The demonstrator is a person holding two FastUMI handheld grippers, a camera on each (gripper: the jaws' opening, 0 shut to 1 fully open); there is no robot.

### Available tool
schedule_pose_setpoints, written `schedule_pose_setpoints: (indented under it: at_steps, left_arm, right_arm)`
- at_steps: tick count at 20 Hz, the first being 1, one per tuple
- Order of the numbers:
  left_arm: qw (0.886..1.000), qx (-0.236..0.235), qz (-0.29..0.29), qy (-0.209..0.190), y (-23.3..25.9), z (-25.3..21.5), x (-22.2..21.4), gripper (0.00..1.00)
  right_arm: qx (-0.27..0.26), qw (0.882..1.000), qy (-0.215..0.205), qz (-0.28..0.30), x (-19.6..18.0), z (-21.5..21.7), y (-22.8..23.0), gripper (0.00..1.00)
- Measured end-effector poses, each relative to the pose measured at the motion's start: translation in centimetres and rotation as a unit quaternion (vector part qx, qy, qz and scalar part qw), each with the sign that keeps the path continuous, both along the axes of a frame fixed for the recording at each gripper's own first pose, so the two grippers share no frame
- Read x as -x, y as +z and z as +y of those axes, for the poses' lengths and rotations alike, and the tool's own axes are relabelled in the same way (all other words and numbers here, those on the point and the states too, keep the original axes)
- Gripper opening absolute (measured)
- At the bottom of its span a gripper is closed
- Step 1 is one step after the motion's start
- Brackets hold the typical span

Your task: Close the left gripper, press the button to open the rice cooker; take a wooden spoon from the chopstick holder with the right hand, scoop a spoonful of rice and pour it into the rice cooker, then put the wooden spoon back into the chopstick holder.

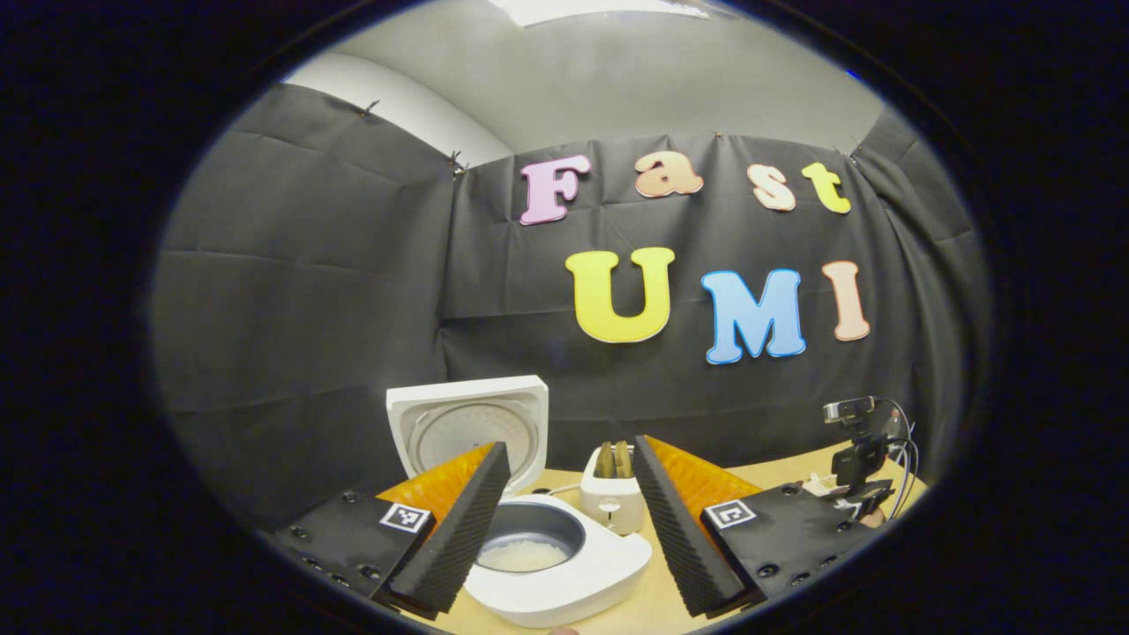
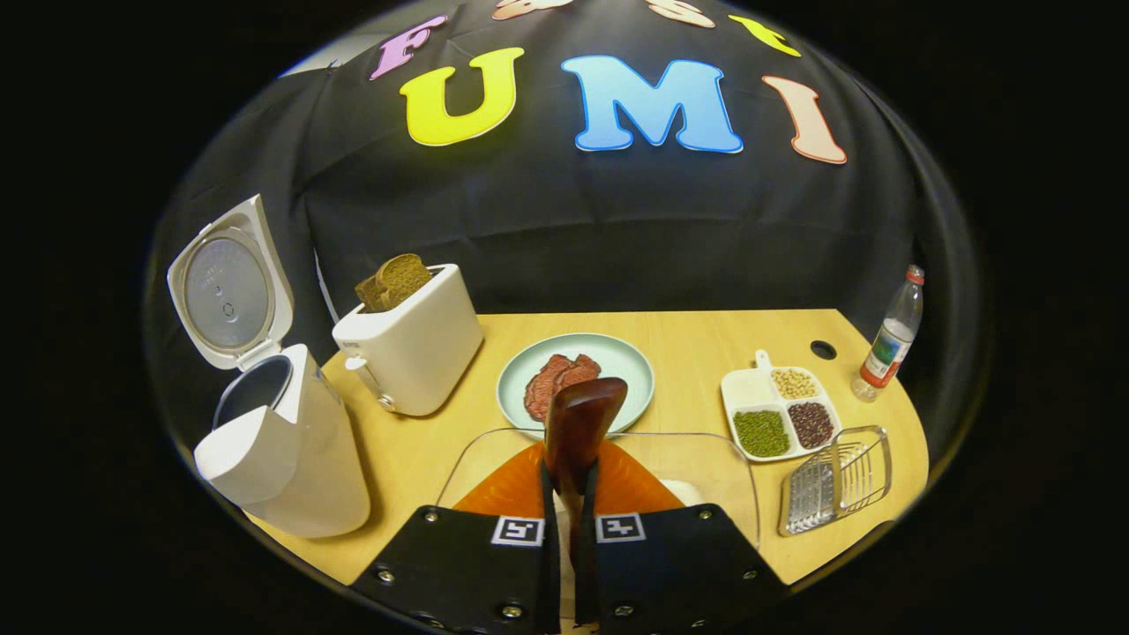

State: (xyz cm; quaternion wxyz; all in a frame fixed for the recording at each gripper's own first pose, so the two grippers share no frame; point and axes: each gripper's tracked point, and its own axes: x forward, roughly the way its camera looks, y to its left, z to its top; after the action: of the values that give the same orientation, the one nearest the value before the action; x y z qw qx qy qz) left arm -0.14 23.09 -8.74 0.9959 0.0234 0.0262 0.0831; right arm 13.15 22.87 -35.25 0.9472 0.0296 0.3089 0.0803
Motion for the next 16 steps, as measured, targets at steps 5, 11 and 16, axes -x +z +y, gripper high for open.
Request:
schedule_pose_setpoints:
  at_steps: [5,11,16]
  left_arm:
    - [1.000,0.011,0.001,0.001,-0.4,0.0,0.3,0.97]
    - [1.000,0.000,-0.009,-0.006,0.7,-0.6,-0.2,0.99]
    - [1.000,0.020,-0.007,0.001,0.6,0.3,-0.1,0.97]
  right_arm:
    - [-0.182,0.977,-0.086,0.065,0.0,-2.0,-0.7,0.07]
    - [-0.331,0.927,-0.152,0.089,-0.1,-5.9,-0.2,0.07]
    - [-0.385,0.903,-0.178,0.067,-0.7,-9.9,2.5,0.07]
